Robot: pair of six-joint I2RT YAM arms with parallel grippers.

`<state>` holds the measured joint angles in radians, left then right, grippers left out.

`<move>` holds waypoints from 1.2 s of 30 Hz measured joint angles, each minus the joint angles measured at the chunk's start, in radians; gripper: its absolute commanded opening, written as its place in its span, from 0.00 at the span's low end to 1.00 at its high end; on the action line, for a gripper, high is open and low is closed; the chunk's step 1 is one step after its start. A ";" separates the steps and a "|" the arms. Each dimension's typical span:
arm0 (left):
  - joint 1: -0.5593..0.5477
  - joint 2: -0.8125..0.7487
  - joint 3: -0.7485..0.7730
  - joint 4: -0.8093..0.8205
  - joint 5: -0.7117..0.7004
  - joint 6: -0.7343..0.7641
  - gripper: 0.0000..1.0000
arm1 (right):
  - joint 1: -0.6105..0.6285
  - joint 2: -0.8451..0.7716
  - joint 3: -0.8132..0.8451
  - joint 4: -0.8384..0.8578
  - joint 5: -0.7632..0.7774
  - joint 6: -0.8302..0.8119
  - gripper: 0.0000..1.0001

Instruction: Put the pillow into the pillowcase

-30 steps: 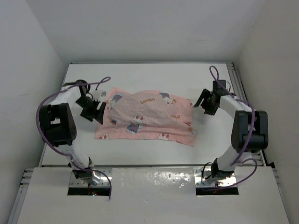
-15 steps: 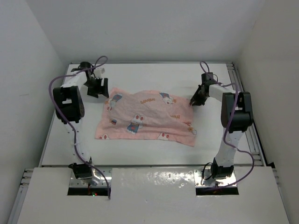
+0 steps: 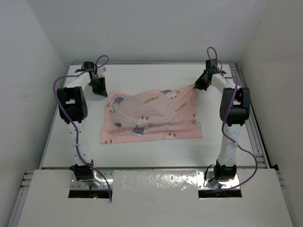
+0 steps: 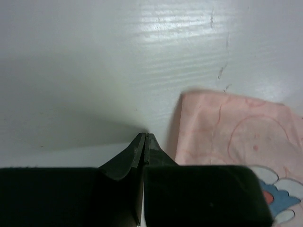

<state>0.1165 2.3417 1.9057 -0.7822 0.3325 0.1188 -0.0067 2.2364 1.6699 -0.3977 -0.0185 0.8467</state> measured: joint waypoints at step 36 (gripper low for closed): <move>-0.148 -0.008 -0.034 0.040 0.080 0.017 0.00 | -0.074 -0.379 -0.580 0.053 0.101 -0.197 0.99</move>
<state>-0.0315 2.3341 1.8717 -0.7418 0.4126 0.1360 -0.0811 1.8576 1.0901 -0.3450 0.0822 0.6498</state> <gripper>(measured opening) 0.024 0.984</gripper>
